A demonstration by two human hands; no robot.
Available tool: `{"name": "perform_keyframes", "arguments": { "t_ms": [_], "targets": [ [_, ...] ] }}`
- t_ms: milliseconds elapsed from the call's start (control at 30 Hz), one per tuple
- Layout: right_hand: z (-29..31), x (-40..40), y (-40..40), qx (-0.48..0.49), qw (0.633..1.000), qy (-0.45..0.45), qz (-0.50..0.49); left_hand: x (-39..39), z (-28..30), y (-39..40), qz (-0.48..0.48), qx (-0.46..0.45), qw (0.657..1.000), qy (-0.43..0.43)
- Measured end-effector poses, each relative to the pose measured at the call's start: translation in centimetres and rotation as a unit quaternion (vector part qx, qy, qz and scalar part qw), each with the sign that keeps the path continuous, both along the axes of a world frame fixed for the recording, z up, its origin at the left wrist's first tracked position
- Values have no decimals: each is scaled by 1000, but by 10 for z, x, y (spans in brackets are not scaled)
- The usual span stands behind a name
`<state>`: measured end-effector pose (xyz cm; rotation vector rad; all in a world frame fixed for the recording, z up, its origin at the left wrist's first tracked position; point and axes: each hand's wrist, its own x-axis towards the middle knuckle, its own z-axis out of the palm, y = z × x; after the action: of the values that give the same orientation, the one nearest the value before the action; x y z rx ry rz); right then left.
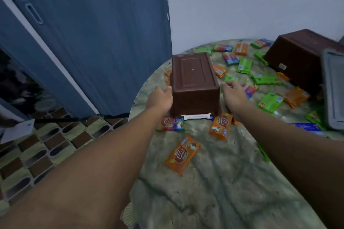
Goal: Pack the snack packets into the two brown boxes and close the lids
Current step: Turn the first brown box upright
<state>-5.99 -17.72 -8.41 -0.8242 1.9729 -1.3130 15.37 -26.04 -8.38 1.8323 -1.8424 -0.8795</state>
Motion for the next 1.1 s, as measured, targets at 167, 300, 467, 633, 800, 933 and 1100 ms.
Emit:
{"name": "perform_keyframes", "arguments": {
  "t_ms": [167,300,467,633,800,933,1100],
  "targets": [
    [4,-5,-50,37,998,-39,-28,-11,2,-49,-10,94,989,116],
    [-4,-1,-74,62,990,-122,-43,-21,3,-75,-17,165,972,168],
    [-6,8,-80,75,982,-171,-42,-42,-3,-72,-73,190,965,168],
    [-3,10,-59,29,975,-212,-53,-48,-6,-57,-77,116,976,167],
    [24,17,-13,-48,968,-243,-41,-53,15,-34,-72,96,967,226],
    [33,-4,17,-140,946,-276,-98,-53,33,-9,-115,65,939,317],
    [28,-18,73,-218,903,-343,-141,-53,39,27,-105,107,883,445]
  ]
}}
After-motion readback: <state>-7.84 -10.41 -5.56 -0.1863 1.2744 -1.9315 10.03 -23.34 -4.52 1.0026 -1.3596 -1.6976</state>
